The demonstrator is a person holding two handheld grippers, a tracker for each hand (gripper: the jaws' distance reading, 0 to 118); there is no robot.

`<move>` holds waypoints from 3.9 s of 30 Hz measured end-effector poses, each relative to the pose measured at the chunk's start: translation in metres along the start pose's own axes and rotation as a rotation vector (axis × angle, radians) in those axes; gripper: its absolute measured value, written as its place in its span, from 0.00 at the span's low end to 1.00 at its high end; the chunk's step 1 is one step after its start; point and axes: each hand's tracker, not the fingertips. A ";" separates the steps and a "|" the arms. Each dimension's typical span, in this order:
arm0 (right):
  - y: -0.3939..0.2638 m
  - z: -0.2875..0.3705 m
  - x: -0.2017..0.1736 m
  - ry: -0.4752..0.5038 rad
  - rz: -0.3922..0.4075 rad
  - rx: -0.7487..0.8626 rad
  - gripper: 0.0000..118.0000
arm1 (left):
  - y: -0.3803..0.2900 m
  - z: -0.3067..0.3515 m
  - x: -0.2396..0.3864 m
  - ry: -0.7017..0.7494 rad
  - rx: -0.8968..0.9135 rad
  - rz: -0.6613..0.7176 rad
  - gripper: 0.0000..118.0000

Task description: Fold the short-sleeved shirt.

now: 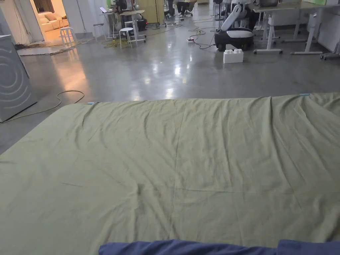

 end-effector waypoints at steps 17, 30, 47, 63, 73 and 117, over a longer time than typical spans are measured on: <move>0.063 0.151 -0.068 0.225 0.005 0.611 0.59 | 0.068 0.212 0.097 0.001 0.694 -0.077 0.74; 0.071 0.152 -0.103 0.197 0.119 0.580 0.00 | 0.065 0.211 0.127 -0.128 0.655 -0.217 0.00; 0.058 0.131 -0.101 0.271 0.106 0.483 0.00 | 0.095 0.102 0.013 -0.346 0.232 0.216 0.13; 0.040 0.104 -0.101 0.259 0.048 0.305 0.00 | 0.007 -0.085 -0.058 -0.470 0.006 0.789 0.53; 0.040 0.105 -0.112 0.274 0.066 0.278 0.00 | 0.010 -0.081 -0.064 -0.475 0.053 0.874 0.06; -0.004 0.134 -0.052 0.246 -0.155 0.256 0.00 | 0.002 -0.108 0.201 -0.583 -0.202 0.328 0.00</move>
